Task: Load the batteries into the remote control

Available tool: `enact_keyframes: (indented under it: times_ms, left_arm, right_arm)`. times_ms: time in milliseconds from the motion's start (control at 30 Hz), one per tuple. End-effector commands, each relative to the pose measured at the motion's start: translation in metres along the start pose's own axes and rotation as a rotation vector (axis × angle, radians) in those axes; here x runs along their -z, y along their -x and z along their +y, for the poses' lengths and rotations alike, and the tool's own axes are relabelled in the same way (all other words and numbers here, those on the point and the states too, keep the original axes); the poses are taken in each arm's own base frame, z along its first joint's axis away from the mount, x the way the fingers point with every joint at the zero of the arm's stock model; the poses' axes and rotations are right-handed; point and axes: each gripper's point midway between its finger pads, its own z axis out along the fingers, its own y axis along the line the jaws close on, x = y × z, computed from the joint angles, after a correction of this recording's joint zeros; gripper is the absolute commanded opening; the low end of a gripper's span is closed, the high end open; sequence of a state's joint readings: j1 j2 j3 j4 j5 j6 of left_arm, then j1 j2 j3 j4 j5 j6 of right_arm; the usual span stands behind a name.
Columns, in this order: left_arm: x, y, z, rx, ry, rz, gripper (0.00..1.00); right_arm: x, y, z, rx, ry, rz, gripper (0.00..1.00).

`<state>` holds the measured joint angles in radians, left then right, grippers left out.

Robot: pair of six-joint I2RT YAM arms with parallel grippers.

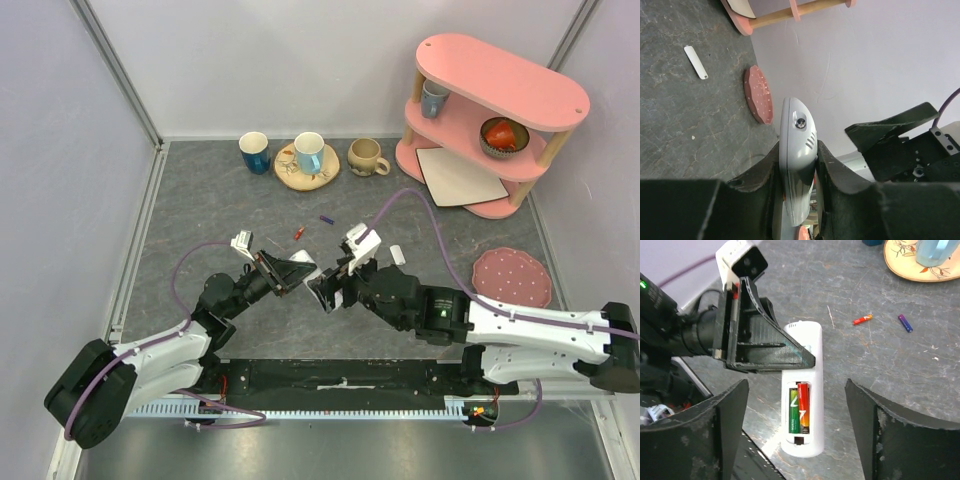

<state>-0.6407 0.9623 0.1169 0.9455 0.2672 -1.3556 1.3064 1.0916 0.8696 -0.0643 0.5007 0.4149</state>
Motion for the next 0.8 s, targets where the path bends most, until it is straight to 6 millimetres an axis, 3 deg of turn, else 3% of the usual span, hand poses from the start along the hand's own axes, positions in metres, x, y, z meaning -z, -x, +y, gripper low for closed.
enact_keyframes:
  times_ms: [0, 133, 267, 533, 767]
  left_arm:
    - [-0.002, 0.005, -0.019, -0.093, -0.080, -0.019, 0.02]
    - [-0.001, 0.009, -0.018, -0.145, -0.073, -0.045, 0.02]
    - [0.001, 0.014, -0.016, -0.174, -0.067, -0.071, 0.02]
    - [0.000, 0.018, -0.023, -0.187, -0.090, -0.093, 0.02]
    - [0.003, 0.018, -0.027, -0.184, -0.106, -0.099, 0.02]
  right_arm:
    - [0.016, 0.044, -0.009, -0.228, -0.027, -0.125, 0.89]
    - [0.010, 0.037, -0.022, -0.454, 0.038, -0.055, 0.97]
    - [0.003, 0.026, -0.026, -0.609, 0.093, 0.020, 0.97]
    - [-0.013, -0.009, -0.012, -0.652, 0.144, 0.167, 0.97]
    - [-0.020, -0.028, -0.020, -0.680, 0.112, 0.208, 0.97]
